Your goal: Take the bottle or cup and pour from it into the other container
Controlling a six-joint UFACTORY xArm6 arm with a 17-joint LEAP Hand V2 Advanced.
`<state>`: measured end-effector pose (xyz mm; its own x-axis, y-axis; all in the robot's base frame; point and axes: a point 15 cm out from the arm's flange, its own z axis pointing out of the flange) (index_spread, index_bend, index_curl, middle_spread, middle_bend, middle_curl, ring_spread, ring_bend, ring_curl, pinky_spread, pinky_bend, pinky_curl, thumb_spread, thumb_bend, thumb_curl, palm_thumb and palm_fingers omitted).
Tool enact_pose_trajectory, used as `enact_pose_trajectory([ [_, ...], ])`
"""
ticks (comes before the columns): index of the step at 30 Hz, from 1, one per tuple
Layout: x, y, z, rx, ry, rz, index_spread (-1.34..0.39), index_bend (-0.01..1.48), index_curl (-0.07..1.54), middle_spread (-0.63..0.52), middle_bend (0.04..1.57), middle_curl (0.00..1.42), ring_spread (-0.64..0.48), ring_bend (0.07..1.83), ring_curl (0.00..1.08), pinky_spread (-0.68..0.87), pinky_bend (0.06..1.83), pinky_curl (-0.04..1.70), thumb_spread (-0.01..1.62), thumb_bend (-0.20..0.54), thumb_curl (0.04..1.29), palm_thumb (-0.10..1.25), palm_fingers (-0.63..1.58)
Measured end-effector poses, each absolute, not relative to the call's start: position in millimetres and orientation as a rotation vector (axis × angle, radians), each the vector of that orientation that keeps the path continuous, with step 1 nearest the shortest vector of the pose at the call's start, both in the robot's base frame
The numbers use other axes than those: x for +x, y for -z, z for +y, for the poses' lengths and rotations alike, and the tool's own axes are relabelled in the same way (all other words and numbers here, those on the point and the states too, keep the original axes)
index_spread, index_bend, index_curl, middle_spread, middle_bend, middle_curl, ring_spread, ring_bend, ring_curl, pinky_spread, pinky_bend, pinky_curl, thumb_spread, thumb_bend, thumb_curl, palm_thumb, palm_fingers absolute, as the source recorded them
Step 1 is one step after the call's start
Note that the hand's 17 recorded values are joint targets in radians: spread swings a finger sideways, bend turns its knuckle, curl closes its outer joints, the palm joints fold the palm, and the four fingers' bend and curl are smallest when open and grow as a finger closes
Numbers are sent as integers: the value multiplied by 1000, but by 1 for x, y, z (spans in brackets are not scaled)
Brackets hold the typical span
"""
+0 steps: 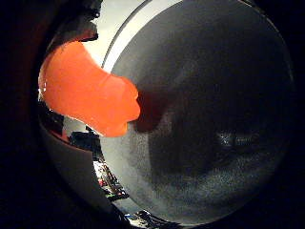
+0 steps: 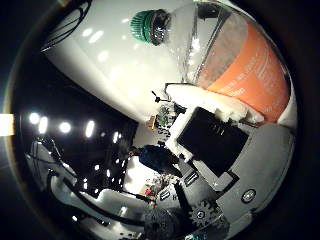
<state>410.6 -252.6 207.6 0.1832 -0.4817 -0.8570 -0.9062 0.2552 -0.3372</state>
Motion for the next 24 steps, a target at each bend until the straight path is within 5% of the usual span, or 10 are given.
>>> enact_pose_trajectory([
  [8, 415, -229, -244, -1414, -481, 1419, -238, 1109, 915, -154, 1321, 819, -234, 1389, 696, -196, 1570, 539, 788, -4, 674, 1135, 1039],
  [24, 433, -322, -164, -1743, -409, 1347, -215, 1184, 950, -137, 1390, 866, -260, 1347, 854, -196, 1407, 713, 333, -16, 906, 1180, 1025],
])
